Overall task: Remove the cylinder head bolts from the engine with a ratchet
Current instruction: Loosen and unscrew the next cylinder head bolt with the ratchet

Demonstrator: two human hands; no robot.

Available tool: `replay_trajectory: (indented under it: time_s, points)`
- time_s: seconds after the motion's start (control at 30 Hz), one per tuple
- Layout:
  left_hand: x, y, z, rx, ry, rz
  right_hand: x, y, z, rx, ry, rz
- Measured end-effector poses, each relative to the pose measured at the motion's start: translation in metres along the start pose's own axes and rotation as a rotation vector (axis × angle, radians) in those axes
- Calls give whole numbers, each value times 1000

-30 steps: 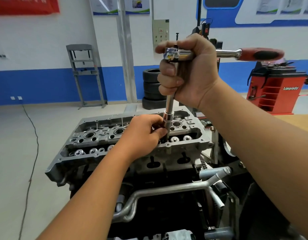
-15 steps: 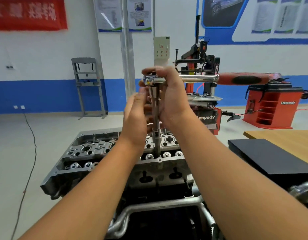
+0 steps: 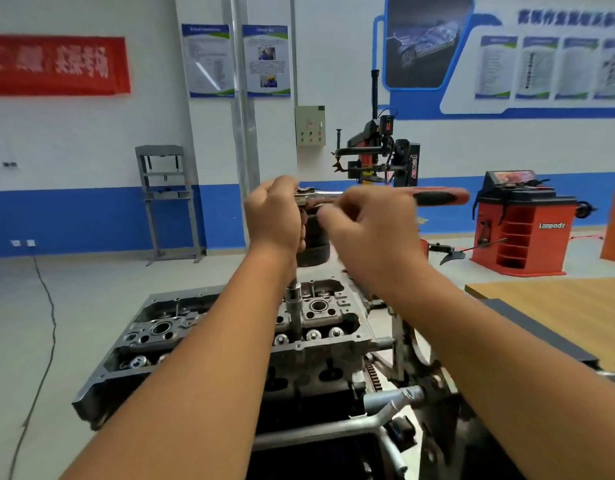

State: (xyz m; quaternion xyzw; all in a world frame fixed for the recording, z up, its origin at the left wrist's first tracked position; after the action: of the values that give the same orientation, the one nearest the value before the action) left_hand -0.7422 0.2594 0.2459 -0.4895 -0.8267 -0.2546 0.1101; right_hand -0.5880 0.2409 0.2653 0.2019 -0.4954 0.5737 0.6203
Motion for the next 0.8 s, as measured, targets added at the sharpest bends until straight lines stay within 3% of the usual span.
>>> replay_trajectory:
  time_s: [0.07,0.1,0.23,0.27,0.43,0.57,0.8]
  points:
    - [0,-2,0,-18,-3,19,8,-35,25,-135,-330,-272]
    - [-1,-1,1,-28,-13,44,19,-39,31,-222,-389,-273]
    - [-11,5,-2,-11,-42,173,63,-1,-12,-552,-122,248]
    - [-15,8,-2,-1,-44,198,67,2,-24,-569,-66,282]
    - [-27,11,-8,31,-61,116,76,-4,-31,-647,-74,85]
    - [-31,12,-11,23,-40,38,59,-5,-35,-674,67,229]
    - [-36,10,-11,-41,-63,-11,-5,-13,16,-880,42,310]
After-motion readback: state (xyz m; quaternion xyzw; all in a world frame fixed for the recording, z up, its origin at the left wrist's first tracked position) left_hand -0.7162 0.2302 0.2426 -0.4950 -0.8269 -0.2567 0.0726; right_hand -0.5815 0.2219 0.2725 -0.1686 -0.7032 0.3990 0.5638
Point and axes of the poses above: each hand's wrist, its own x-axis towards the middle knuckle, its own y-axis out of the palm, z = x × y, the point moved 7 cm from there along x, towards the middle knuckle, and after that the axes turned 2 degrees about -y, right-handed, at the moved point
